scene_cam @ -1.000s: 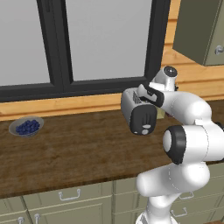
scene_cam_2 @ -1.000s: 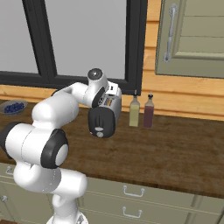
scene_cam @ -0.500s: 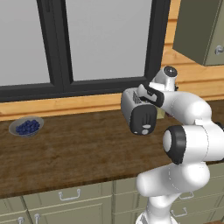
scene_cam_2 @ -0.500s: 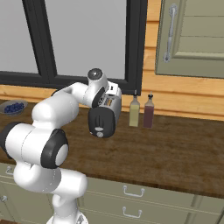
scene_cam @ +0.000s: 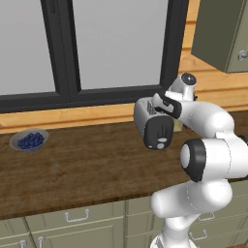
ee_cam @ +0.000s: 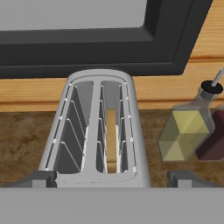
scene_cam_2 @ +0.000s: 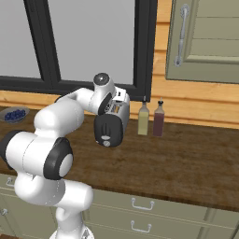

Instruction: Start the toaster. Once the lever pops up, take the bread to the plate on the dining counter.

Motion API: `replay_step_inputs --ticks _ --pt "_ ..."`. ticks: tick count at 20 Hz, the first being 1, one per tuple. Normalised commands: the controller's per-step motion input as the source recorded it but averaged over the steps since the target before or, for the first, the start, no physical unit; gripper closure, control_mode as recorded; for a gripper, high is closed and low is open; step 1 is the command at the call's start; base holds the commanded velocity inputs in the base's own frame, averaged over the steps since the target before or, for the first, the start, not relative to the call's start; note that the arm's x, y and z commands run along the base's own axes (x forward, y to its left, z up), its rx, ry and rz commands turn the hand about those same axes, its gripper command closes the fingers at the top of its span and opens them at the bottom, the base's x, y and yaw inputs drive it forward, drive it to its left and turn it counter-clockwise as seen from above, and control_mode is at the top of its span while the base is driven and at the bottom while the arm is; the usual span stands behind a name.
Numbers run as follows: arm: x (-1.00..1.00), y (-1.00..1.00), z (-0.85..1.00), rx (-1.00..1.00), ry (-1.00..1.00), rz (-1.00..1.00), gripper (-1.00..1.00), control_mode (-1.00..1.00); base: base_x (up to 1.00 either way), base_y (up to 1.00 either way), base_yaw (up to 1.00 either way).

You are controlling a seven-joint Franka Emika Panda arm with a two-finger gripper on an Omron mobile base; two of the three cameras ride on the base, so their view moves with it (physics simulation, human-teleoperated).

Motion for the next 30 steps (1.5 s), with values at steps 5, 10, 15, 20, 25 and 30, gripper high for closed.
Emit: replay_step_inputs --ticks 5,10,15,20,25,30 --pt "0.0 0.0 0.0 0.0 0.0 0.0 -1.0 -1.0 0.0 0.0 0.0" --pt "0.0 0.0 0.0 0.0 0.0 0.0 -1.0 -1.0 0.0 0.0 0.0" --pt "0.0 0.0 0.0 0.0 0.0 0.0 -1.0 -1.0 0.0 0.0 0.0" --pt "0.0 0.0 0.0 0.0 0.0 0.0 -1.0 -1.0 0.0 0.0 0.0" --pt "0.0 0.0 0.0 0.0 0.0 0.0 -1.0 -1.0 0.0 0.0 0.0" --pt "0.0 0.0 0.0 0.0 0.0 0.0 -1.0 -1.0 0.0 0.0 0.0"
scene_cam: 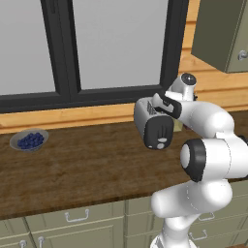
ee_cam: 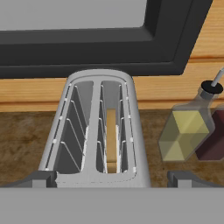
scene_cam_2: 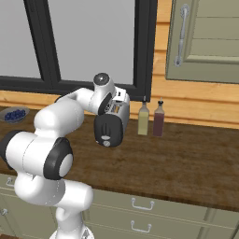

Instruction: Start the toaster. Once the lever pops up, take the bread to the plate on the dining counter.

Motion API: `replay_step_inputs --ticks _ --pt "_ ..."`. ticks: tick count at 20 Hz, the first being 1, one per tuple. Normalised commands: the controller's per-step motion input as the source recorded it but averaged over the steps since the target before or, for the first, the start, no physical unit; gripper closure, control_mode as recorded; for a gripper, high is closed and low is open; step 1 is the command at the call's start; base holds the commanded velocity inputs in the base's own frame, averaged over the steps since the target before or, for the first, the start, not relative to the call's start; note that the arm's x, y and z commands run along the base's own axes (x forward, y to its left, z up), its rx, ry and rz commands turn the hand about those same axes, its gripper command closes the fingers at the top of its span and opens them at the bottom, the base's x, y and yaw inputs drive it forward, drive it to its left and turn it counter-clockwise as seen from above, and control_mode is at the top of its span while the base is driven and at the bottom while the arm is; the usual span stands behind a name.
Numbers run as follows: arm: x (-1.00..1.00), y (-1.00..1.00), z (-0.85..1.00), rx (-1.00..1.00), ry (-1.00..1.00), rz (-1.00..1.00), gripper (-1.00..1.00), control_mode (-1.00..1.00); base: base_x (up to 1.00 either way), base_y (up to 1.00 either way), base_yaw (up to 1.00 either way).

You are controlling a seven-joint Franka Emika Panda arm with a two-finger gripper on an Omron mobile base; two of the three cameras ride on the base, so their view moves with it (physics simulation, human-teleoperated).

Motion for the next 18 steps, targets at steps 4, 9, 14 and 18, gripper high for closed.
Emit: replay_step_inputs --ticks 4,9,14,18 --pt "0.0 0.0 0.0 0.0 0.0 0.0 -1.0 -1.0 0.0 0.0 0.0" --pt "0.0 0.0 0.0 0.0 0.0 0.0 -1.0 -1.0 0.0 0.0 0.0" --pt "0.0 0.0 0.0 0.0 0.0 0.0 -1.0 -1.0 0.0 0.0 0.0" --pt "0.0 0.0 0.0 0.0 0.0 0.0 -1.0 -1.0 0.0 0.0 0.0"
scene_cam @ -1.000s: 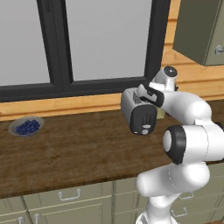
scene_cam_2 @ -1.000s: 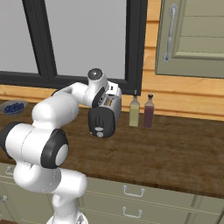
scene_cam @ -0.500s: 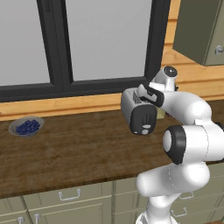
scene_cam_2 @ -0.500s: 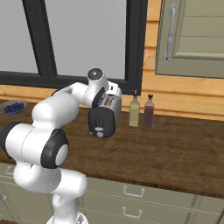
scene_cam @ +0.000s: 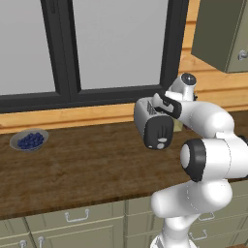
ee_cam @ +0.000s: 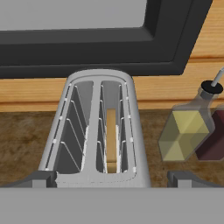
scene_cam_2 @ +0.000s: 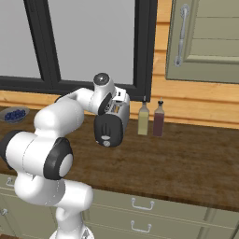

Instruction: Start the toaster. Once the lever pops up, take the bread to the plate on the dining counter.

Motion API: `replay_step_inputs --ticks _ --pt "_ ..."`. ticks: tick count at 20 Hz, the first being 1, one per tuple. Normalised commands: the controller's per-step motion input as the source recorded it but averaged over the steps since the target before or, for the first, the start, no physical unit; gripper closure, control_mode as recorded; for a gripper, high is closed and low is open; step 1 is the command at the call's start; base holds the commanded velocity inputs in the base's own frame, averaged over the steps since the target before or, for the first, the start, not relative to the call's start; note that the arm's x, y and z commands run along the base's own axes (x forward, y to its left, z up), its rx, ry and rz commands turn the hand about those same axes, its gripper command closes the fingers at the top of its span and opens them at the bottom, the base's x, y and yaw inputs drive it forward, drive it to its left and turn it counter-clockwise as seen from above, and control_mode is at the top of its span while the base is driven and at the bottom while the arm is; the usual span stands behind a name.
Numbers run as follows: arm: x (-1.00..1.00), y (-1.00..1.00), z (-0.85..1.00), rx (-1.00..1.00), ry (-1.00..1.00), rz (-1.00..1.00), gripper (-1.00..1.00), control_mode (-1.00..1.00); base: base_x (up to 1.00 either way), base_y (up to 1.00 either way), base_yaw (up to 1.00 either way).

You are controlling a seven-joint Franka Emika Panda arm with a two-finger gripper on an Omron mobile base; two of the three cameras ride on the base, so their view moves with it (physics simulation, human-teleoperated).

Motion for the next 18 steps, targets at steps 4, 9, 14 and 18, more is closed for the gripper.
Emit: replay_step_inputs --ticks 4,9,14,18 --pt "0.0 0.0 0.0 0.0 0.0 0.0 -1.0 -1.0 0.0 0.0 0.0" --pt "0.0 0.0 0.0 0.0 0.0 0.0 -1.0 -1.0 0.0 0.0 0.0" --pt "0.0 0.0 0.0 0.0 0.0 0.0 -1.0 -1.0 0.0 0.0 0.0" --pt "0.0 0.0 0.0 0.0 0.0 0.0 -1.0 -1.0 0.0 0.0 0.0"
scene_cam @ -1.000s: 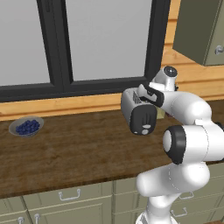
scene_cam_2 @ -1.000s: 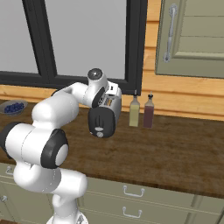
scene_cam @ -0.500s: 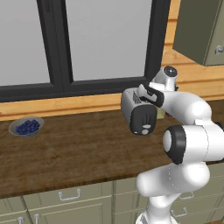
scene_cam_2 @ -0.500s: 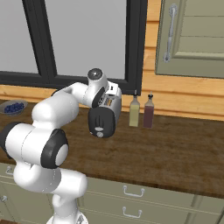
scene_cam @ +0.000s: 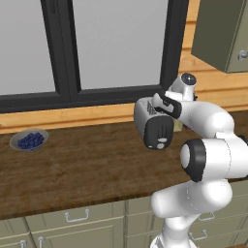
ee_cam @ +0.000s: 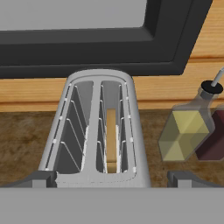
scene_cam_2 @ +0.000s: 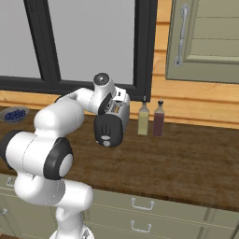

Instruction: Start the toaster. Once the lever pops up, take the bread to the plate on the dining counter.

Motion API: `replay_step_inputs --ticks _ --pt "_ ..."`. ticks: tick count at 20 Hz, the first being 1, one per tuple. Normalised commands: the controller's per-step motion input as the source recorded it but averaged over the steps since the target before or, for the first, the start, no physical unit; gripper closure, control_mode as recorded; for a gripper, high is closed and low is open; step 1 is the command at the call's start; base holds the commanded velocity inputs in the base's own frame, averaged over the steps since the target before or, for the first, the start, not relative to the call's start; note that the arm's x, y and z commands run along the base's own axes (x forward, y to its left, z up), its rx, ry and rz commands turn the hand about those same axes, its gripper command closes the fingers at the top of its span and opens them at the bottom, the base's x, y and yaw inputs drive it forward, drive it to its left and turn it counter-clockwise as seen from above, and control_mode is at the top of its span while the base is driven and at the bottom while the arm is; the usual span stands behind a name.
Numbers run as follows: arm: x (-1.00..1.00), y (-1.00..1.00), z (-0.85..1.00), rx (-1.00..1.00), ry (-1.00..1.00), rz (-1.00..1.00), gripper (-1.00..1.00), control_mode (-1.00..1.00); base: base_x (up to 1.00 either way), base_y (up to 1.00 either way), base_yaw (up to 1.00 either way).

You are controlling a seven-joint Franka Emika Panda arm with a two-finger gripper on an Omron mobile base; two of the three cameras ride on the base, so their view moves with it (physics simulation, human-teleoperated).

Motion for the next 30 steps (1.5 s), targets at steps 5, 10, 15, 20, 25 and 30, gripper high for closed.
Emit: replay_step_inputs --ticks 5,10,15,20,25,30 --pt "0.0 0.0 0.0 0.0 0.0 0.0 -1.0 -1.0 0.0 0.0 0.0" --pt "0.0 0.0 0.0 0.0 0.0 0.0 -1.0 -1.0 0.0 0.0 0.0" --pt "0.0 0.0 0.0 0.0 0.0 0.0 -1.0 -1.0 0.0 0.0 0.0" --pt "0.0 0.0 0.0 0.0 0.0 0.0 -1.0 -1.0 0.0 0.0 0.0" --pt "0.0 0.0 0.0 0.0 0.0 0.0 -1.0 -1.0 0.0 0.0 0.0" --pt "0.0 0.0 0.0 0.0 0.0 0.0 -1.0 -1.0 0.0 0.0 0.0"
